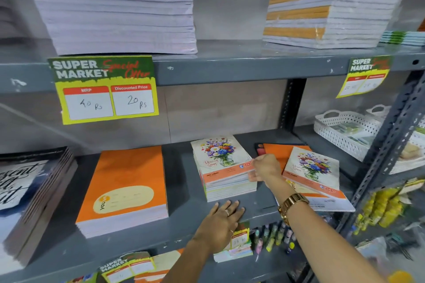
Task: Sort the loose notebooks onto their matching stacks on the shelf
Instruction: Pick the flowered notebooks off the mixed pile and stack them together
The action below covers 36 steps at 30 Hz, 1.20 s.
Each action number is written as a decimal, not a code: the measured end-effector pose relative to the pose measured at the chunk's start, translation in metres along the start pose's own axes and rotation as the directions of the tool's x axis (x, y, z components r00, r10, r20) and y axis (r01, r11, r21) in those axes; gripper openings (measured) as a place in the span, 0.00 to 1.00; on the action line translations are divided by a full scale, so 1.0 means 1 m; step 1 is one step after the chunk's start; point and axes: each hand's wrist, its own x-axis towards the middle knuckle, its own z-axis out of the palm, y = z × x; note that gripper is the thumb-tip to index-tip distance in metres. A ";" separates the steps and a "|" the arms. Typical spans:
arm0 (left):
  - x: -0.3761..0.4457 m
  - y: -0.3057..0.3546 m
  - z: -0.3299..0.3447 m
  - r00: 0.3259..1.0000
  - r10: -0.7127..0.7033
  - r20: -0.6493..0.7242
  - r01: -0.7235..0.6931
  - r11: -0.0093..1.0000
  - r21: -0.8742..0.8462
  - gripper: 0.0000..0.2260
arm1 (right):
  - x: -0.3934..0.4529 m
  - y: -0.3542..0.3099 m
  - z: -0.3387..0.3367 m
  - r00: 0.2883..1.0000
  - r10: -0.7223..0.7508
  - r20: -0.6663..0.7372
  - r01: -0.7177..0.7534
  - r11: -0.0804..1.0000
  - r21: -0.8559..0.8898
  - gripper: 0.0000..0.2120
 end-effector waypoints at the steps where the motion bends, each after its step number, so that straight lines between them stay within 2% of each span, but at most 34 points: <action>1: 0.000 0.000 -0.001 1.000 -0.001 -0.002 0.001 1.000 0.002 0.22 | 0.001 0.001 0.002 1.000 -0.004 -0.012 0.003 1.000 -0.011 0.06; 6: 0.001 0.001 -0.001 1.000 -0.007 0.000 0.007 1.000 -0.007 0.22 | 0.004 -0.002 0.009 0.987 -0.014 -0.162 -0.001 0.996 -0.093 0.10; 10: 0.005 0.001 0.001 1.000 -0.013 -0.006 0.013 0.999 -0.033 0.22 | 0.000 -0.005 0.012 0.980 -0.037 -0.193 -0.003 0.979 -0.204 0.10; 12: 0.009 0.003 0.001 1.000 -0.015 -0.014 0.015 0.999 -0.039 0.22 | -0.006 -0.007 0.009 0.971 -0.140 -0.195 0.065 0.935 -0.349 0.08; 14: 0.016 0.008 0.003 1.000 -0.006 -0.022 0.005 0.999 -0.044 0.22 | -0.008 -0.005 0.003 0.942 -0.279 -0.187 0.144 0.839 -0.524 0.07; 16: 0.022 0.014 0.004 1.000 0.004 -0.027 -0.006 0.998 -0.068 0.22 | -0.008 -0.002 -0.007 0.912 -0.358 -0.202 0.156 0.755 -0.637 0.11; 17: 0.027 0.017 0.005 0.999 0.007 -0.031 -0.010 0.996 -0.091 0.22 | -0.005 0.001 -0.015 0.905 -0.362 -0.222 0.140 0.748 -0.649 0.13; 20: 0.039 0.027 0.007 0.999 0.017 -0.050 -0.024 0.990 -0.140 0.22 | 0.007 0.014 -0.043 0.912 -0.291 -0.290 0.055 0.786 -0.615 0.17; 24: 0.059 0.040 0.008 0.997 0.049 -0.056 -0.054 0.993 -0.101 0.22 | 0.023 0.044 -0.085 0.911 -0.158 -0.380 -0.121 0.780 -0.614 0.23; 29: 0.079 0.052 0.015 0.995 0.084 -0.056 -0.085 0.996 -0.021 0.23 | 0.036 0.066 -0.119 0.866 0.099 -0.491 -0.398 0.729 -0.556 0.39; 32: 0.086 0.054 0.021 0.994 0.085 -0.073 -0.083 0.996 0.030 0.24 | 0.041 0.070 -0.128 0.871 0.160 -0.465 -0.441 0.674 -0.593 0.39; 36: 0.089 0.054 0.025 0.994 0.072 -0.088 -0.071 0.997 0.024 0.25 | 0.049 0.069 -0.136 0.886 0.208 -0.415 -0.433 0.690 -0.580 0.42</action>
